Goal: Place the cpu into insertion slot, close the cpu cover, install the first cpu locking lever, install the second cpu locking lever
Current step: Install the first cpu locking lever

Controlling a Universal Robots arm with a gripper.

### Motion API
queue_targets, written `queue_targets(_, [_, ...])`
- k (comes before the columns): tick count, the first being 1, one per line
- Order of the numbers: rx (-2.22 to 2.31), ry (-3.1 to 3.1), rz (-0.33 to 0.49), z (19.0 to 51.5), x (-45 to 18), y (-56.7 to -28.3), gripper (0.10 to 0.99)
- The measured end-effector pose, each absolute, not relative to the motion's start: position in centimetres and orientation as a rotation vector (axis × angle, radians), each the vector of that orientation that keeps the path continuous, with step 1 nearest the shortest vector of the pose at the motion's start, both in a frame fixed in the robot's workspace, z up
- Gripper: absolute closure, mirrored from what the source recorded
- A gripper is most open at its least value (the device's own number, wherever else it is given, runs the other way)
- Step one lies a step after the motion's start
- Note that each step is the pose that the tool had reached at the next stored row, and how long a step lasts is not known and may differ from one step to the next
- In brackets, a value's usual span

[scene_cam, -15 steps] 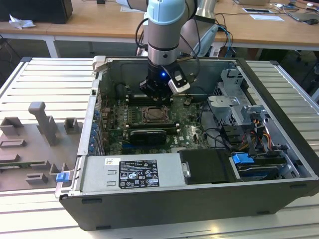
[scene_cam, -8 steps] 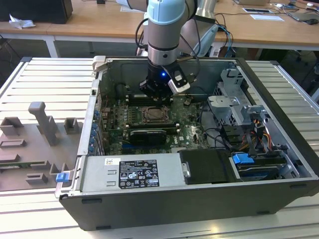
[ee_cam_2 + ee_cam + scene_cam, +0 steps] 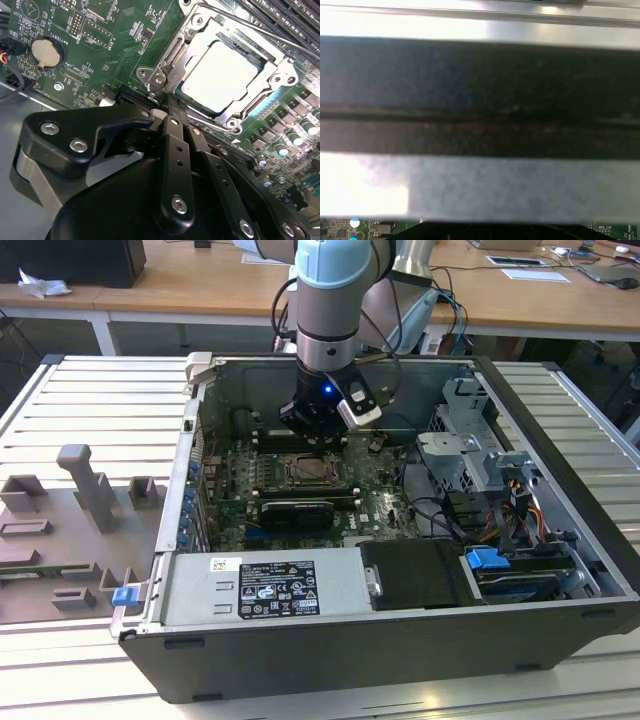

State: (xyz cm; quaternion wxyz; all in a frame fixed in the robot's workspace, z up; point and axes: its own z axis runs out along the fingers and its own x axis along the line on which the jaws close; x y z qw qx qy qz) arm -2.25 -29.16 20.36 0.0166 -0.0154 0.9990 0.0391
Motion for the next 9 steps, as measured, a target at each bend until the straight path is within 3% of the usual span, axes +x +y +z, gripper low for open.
queue_targets(9, [-0.048,3.106,0.120,20.48,-2.25,-29.16,0.980])
